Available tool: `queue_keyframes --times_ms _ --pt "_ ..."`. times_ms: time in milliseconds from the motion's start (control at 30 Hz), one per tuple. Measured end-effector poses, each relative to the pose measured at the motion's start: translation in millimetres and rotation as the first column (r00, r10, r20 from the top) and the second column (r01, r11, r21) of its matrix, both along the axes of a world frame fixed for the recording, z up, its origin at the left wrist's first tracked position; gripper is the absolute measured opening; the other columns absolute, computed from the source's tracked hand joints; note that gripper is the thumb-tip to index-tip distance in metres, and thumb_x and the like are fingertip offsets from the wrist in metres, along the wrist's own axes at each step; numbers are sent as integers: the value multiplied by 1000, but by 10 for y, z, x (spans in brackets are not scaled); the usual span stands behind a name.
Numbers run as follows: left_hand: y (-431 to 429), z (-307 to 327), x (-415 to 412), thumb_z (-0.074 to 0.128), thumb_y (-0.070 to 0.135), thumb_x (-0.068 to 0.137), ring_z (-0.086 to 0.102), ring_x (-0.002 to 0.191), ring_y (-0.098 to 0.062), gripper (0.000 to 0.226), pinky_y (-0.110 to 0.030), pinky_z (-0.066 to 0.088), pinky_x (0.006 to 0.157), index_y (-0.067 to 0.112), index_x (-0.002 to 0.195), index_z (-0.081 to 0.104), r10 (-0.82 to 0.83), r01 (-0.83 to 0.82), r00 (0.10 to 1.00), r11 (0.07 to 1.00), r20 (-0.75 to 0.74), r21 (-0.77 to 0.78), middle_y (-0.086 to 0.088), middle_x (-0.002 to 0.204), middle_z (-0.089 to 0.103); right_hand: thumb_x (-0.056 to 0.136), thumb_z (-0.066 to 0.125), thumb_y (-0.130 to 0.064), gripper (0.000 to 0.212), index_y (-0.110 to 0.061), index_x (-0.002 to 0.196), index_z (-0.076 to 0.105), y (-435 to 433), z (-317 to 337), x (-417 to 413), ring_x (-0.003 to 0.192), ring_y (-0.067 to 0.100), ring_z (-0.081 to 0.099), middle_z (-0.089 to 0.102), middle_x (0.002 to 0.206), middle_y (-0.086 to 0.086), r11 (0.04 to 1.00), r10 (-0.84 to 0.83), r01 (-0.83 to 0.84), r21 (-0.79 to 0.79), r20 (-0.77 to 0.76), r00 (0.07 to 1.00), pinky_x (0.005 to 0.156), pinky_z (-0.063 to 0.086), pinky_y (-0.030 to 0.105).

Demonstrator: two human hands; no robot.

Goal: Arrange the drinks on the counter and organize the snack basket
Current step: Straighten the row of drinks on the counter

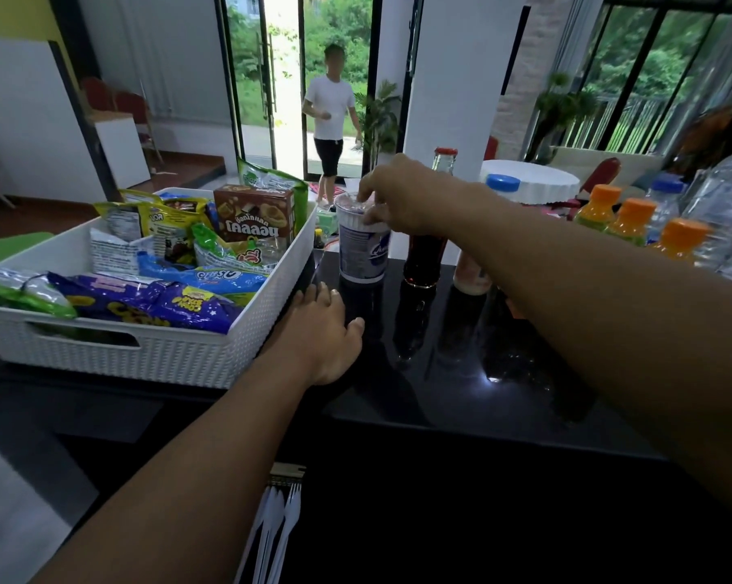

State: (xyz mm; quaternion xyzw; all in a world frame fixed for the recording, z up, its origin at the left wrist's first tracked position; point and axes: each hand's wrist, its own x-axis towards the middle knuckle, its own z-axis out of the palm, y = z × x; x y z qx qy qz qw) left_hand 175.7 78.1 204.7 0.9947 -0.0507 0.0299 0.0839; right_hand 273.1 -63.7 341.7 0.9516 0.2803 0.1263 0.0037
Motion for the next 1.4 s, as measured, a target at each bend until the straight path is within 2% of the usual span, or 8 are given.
queue_keyframes --times_ms 100,267,433,633,833,1033,1167,1400 --pt "1 13 -5 23 44 102 5 149 -27 67 -38 4 121 2 154 13 -7 7 1000 1000 -7 5 -18 161 9 89 74 -32 58 -25 141 52 -27 23 5 123 34 53 51 140 10 994 -22 19 -108 -20 1000 97 49 52" --pt "-5 29 -21 24 37 103 7 149 -27 62 -37 4 120 1 153 16 -17 17 1000 1000 16 6 -19 161 12 88 66 -2 54 -24 137 59 -31 0 23 108 33 61 55 130 12 988 -7 2 -152 -32 999 91 54 48" --pt "-10 20 -10 23 37 103 7 149 -27 62 -37 4 120 1 153 16 -17 17 1000 1000 18 -7 -19 161 12 86 76 -10 30 -15 116 72 -45 10 82 83 15 64 71 106 5 996 27 -21 -81 80 996 73 53 34" --pt "-6 0 13 24 37 102 8 149 -27 63 -37 5 120 0 153 17 -13 13 1000 1000 25 4 -19 160 13 90 74 -25 18 -16 105 77 -32 -35 100 80 23 62 70 104 10 998 33 -26 -54 142 989 64 46 32" --pt "-2 -15 37 25 37 102 10 149 -28 63 -37 5 119 0 153 18 -20 19 999 1000 36 9 -20 160 14 92 69 -38 38 -14 122 69 -89 -45 32 104 31 65 66 121 13 1000 12 -10 -16 82 997 86 56 44" --pt "0 -12 42 24 33 104 9 149 -27 59 -37 6 119 1 152 19 -19 19 1000 1000 23 -4 -18 160 13 95 61 -10 29 -3 123 67 -297 -184 -370 110 30 62 69 118 15 983 142 -167 71 275 951 88 43 28" --pt "-14 17 30 24 27 104 18 146 -30 52 -41 14 118 1 148 29 2 -3 999 1000 33 4 -19 157 23 94 59 -9 25 -5 117 67 -585 -491 -781 95 23 66 71 109 9 976 151 -175 128 179 972 79 53 25" --pt "-197 127 -308 33 20 96 42 127 -36 37 -47 35 106 2 120 54 75 -74 996 997 41 -19 -19 135 48 93 50 -17 50 -15 143 49 -1049 -899 -1236 124 29 55 56 137 10 990 -112 127 58 -208 972 100 50 43"
